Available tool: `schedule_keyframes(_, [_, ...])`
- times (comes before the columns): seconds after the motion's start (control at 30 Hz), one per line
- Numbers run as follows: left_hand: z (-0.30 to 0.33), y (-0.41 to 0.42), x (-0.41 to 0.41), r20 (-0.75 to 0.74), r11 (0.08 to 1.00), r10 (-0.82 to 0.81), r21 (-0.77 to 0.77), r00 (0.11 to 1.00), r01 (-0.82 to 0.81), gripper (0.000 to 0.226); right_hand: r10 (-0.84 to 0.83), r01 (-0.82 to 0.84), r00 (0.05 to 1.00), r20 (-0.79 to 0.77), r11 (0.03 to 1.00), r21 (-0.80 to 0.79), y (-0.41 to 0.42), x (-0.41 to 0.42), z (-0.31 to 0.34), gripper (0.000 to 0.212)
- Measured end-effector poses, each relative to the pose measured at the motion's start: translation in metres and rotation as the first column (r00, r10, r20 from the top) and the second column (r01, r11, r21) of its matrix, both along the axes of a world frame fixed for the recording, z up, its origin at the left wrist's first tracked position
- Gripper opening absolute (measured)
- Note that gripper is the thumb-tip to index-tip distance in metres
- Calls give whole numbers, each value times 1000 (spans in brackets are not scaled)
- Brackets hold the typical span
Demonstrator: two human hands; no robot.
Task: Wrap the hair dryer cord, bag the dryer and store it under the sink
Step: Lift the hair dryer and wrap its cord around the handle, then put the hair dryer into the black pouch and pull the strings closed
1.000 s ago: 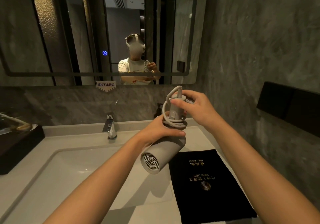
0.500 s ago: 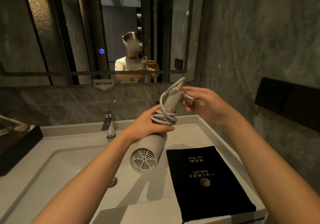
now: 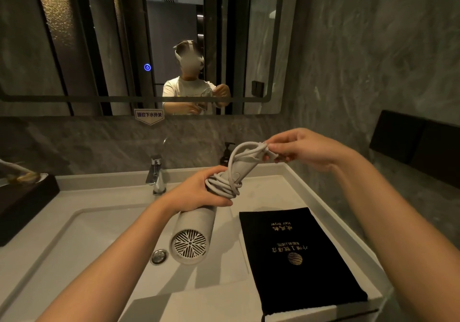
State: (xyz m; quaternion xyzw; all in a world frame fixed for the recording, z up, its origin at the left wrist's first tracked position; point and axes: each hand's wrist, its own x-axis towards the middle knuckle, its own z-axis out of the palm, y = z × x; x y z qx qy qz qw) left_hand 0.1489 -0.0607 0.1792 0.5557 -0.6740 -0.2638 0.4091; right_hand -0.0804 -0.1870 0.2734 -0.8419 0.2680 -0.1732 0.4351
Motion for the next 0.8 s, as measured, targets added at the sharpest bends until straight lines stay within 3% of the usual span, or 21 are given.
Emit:
schedule_keyframes(0.17, [-2, -4, 5, 63, 994, 112, -15, 992, -111, 59, -139, 160, 982, 132, 973, -166, 5, 16, -4, 18])
schedule_keyframes(0.27, [1, -5, 5, 72, 989, 142, -49, 987, -139, 62, -160, 206, 954, 255, 965, -165, 4, 21, -12, 18])
schedule_keyframes(0.37, [-1, -5, -1, 55, 978, 193, -89, 980, -188, 62, -172, 179, 912, 373, 984, 16, 3, 24, -26, 19])
schedule_keyframes(0.43, [-4, -6, -7, 50, 967, 234, -114, 971, -227, 62, -219, 92, 831, 512, 961, 262, 5, 29, -34, 19])
schedule_keyframes(0.53, [-9, -9, -16, 128, 936, 333, -164, 934, -311, 67, -421, -90, 647, 636, 786, 611, 10, 38, -41, 18])
schedule_keyframes(0.67, [-11, -12, -27, 285, 881, 465, -244, 838, -406, 67, -477, -53, 670, 569, 733, 678, 15, 50, -44, 24])
schedule_keyframes(0.8, [-13, -20, -40, 230, 848, 519, -262, 823, -461, 53, -520, -80, 602, 606, 716, 694, 21, 63, -37, 30])
